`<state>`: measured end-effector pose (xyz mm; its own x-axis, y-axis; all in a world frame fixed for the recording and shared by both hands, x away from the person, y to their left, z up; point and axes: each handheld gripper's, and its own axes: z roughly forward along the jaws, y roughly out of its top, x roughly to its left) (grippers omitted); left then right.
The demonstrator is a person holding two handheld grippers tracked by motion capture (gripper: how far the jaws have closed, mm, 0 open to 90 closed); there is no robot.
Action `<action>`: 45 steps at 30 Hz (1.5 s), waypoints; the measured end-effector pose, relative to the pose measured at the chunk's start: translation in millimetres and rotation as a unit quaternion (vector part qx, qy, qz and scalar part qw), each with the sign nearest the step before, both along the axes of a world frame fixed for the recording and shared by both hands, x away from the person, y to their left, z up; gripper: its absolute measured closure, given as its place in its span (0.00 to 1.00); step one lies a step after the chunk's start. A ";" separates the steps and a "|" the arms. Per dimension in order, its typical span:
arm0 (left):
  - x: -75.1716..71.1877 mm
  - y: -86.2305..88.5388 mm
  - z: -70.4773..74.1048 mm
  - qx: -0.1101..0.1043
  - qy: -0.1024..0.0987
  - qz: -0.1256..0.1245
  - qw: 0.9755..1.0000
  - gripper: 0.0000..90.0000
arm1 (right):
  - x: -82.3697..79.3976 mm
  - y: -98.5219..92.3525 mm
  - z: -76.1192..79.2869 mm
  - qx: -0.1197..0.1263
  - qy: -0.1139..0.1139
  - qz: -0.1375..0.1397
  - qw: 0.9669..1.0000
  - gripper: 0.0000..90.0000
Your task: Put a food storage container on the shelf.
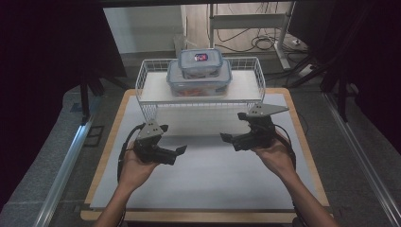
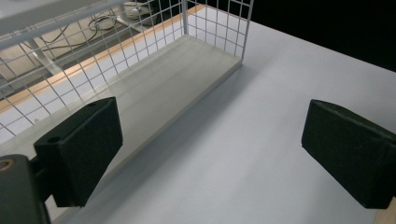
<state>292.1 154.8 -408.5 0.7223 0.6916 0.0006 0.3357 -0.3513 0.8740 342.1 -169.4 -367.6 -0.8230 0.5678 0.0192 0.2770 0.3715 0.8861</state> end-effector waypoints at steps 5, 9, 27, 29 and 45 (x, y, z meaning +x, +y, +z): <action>-6.3 -1.3 -5.9 0.004 -0.006 0.000 1.000 0.06 | -7.1 -0.7 -7.5 -0.002 0.001 -0.001 1.000 0.04; -11.1 -2.6 -11.1 0.000 -0.007 -0.002 1.000 0.06 | -10.9 -2.0 -13.0 0.000 0.003 0.002 1.000 0.04; -28.9 -5.0 -47.2 -0.005 -0.007 -0.004 1.000 0.06 | -27.2 -19.0 -53.2 0.001 0.005 -0.006 1.000 0.04; -31.1 -4.3 -50.0 -0.006 -0.007 -0.003 1.000 0.06 | -29.5 -22.2 -56.6 -0.002 0.005 -0.004 1.000 0.03; -52.0 5.8 -80.4 0.012 -0.002 0.012 1.000 0.06 | -48.9 -37.9 -78.6 -0.007 0.011 -0.005 1.000 0.03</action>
<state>240.2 160.6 -489.0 0.7049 0.7090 0.0206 0.3407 -0.3639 0.8669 293.2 -207.3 -446.2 -0.8163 0.5770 0.0288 0.2999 0.3807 0.8747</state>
